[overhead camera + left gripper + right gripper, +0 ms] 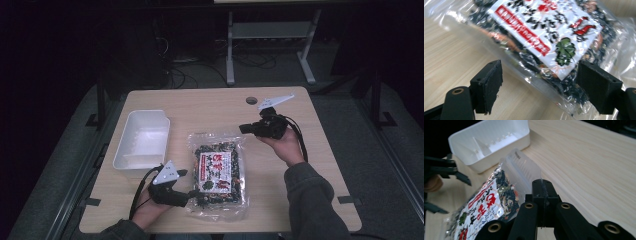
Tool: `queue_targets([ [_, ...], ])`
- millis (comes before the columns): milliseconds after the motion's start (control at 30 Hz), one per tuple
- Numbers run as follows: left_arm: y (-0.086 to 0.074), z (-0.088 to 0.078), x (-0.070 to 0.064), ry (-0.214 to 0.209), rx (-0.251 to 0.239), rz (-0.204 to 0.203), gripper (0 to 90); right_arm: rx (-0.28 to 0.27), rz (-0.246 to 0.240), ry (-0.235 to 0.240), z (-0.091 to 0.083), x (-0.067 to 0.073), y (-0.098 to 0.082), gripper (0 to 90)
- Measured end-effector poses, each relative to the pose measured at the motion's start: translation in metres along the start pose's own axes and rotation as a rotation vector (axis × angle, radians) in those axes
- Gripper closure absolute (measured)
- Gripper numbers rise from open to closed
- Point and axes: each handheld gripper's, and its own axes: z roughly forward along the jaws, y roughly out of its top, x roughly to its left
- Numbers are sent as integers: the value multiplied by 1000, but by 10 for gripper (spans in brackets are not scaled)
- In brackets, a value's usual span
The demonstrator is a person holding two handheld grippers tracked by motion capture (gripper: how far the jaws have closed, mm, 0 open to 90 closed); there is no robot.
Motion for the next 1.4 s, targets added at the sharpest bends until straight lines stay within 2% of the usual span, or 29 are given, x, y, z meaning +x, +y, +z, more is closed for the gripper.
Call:
queue_targets([
  [167,0,5,4,-12,4,-43,182,-56,-37,-3,-27,17,-2,895],
  [233,0,9,6,-38,2,-65,178,-81,-54,-4,-37,23,-2,895],
  [367,0,15,7,-88,15,-82,175,-142,-77,5,-53,35,-6,895],
  [433,0,19,8,-131,26,-92,183,-176,-87,13,-59,41,-10,895],
  [533,1,23,10,-190,22,-106,244,-216,-85,20,-65,46,-16,895],
  [600,3,25,13,-250,-3,-123,349,-231,-80,19,-67,47,-21,895],
  [700,7,28,15,-289,0,-137,416,-249,-66,20,-70,46,-27,895],
  [833,9,29,18,-337,-21,-156,542,-290,-48,21,-74,44,-33,895],
  [967,11,27,18,-340,-27,-142,646,-316,-39,18,-77,44,-40,895],
  [1067,15,25,13,-312,-11,-87,683,-324,-32,8,-78,43,-44,895],
  [1200,16,23,10,-297,-9,-49,693,-334,-11,16,-80,38,-50,889],
  [1233,17,22,9,-294,-8,-43,695,-334,-10,12,-80,38,-51,861],
  [1333,17,22,5,-281,0,-14,708,-327,-21,-17,-75,37,-57,650],
  [1400,17,23,2,-269,1,-5,708,-313,-6,14,-69,35,-61,511],
])
